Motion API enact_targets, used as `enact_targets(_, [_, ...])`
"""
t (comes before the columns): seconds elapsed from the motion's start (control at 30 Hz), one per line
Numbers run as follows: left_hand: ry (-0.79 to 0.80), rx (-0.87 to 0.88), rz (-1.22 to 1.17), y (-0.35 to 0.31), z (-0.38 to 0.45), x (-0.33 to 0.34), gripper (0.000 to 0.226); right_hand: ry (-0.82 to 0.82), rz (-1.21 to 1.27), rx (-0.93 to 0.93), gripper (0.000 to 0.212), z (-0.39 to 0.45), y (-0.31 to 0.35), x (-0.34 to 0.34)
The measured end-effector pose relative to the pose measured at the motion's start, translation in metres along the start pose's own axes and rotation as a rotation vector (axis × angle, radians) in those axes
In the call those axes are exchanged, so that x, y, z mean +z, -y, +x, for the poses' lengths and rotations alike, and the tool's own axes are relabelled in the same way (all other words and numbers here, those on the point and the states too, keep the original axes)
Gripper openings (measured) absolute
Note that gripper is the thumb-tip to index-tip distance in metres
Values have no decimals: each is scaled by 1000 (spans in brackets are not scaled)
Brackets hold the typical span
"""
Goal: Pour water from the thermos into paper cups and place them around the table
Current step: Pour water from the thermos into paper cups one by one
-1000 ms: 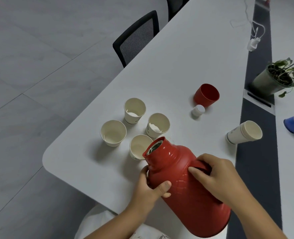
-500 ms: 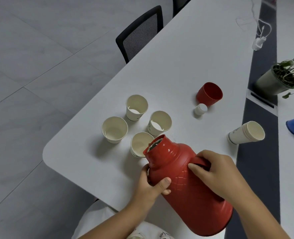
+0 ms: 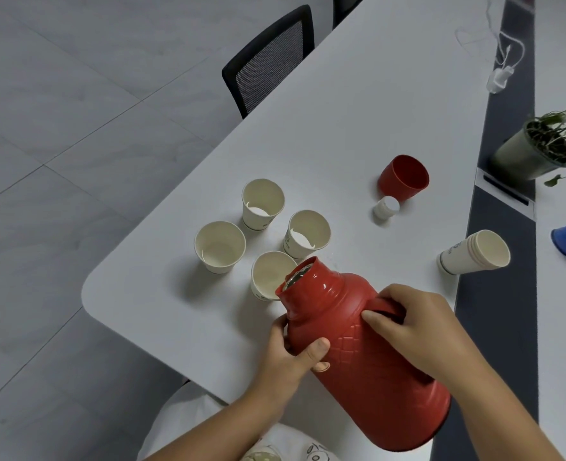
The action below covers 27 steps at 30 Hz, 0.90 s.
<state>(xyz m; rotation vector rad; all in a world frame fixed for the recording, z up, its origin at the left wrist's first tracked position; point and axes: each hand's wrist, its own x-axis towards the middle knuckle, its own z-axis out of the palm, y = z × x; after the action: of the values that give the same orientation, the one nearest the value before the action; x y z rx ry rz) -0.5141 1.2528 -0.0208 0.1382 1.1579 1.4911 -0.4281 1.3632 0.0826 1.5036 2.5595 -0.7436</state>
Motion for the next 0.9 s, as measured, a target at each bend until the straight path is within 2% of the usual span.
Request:
enact_targets(0.2, [-13,-7,-11,1,1,1,40,1,3,3,17,0,1,-1])
enact_targets(0.3, [-29,-13,-17,1,1,2,48,-2,5,-2,15,1,1,-1])
enact_targets(0.5, [-25,-11,-11,0,1,2,40,5,3,-5,15,2,1,-2])
enact_targets(0.9, [-9,1,3,3,2,2,42,19,-11,-2,17,3,2,-3])
